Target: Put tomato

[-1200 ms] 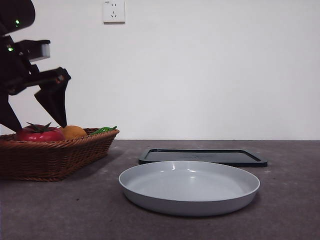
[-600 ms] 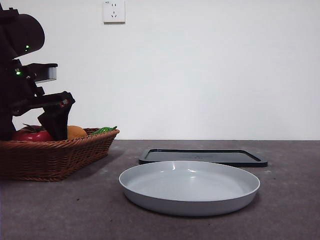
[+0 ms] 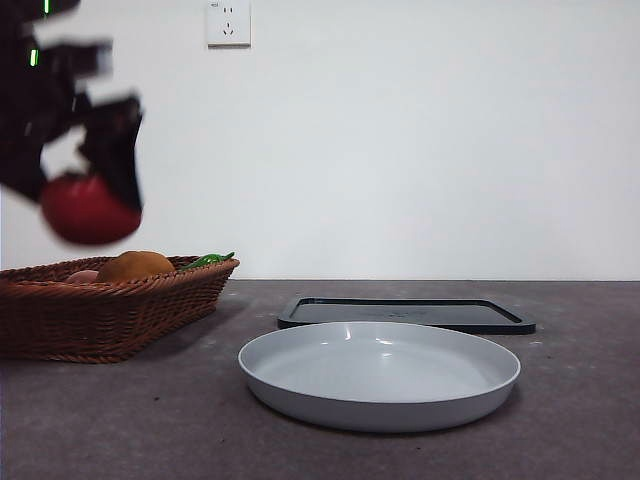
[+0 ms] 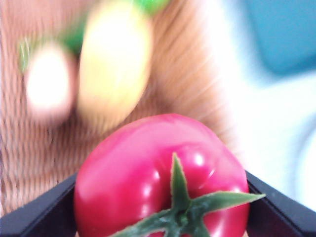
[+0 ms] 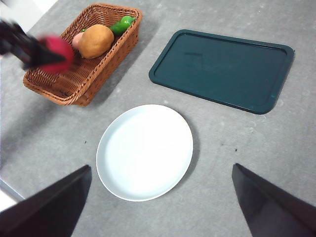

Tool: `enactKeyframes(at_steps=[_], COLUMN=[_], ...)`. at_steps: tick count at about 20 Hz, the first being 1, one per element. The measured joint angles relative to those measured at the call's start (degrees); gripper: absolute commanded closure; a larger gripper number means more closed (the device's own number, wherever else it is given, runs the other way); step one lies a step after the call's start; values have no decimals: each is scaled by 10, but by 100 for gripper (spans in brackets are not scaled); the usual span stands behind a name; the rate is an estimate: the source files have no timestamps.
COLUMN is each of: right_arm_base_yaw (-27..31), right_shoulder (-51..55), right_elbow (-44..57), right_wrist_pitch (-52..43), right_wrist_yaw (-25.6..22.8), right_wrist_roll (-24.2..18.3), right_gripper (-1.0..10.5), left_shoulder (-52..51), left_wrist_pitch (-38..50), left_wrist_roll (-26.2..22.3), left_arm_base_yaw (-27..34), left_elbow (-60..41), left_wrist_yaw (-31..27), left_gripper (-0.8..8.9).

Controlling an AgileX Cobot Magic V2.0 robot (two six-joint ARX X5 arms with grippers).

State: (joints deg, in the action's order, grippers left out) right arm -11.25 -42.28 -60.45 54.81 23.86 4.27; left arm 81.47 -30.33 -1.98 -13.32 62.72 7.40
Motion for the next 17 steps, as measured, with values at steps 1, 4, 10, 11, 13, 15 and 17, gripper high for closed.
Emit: enactKeyframes(at_steps=[1,4,10,11,13,15,17], right_arm_base_yaw=[0,0,0,0,0,0,0], right_shoulder=[0,0,0,0,0,0,0], right_elbow=[0,0,0,0,0,0,0], right_wrist_pitch=[0,0,0,0,0,4,7], right_wrist_yaw=[0,0,0,0,0,0,0], right_wrist_roll=[0,0,0,0,0,0,0], right_gripper=[491,491,491,491,491,491,491], left_shoulder=[-16,-49,-23,-11,19,53,87], left_wrist_pitch=[-3,-14,7,23,56,82,99], left_wrist_roll=[3,12,13,12,12,12,12], left_arm_base_yaw=[-10,-65,-207,-224,-250,-271,-286], left_elbow=[10,31,32,32,32,32,32], left_wrist_yaw=[13,43,46,46,45,45,45], left_gripper=[505,505,505,505,506,506,506])
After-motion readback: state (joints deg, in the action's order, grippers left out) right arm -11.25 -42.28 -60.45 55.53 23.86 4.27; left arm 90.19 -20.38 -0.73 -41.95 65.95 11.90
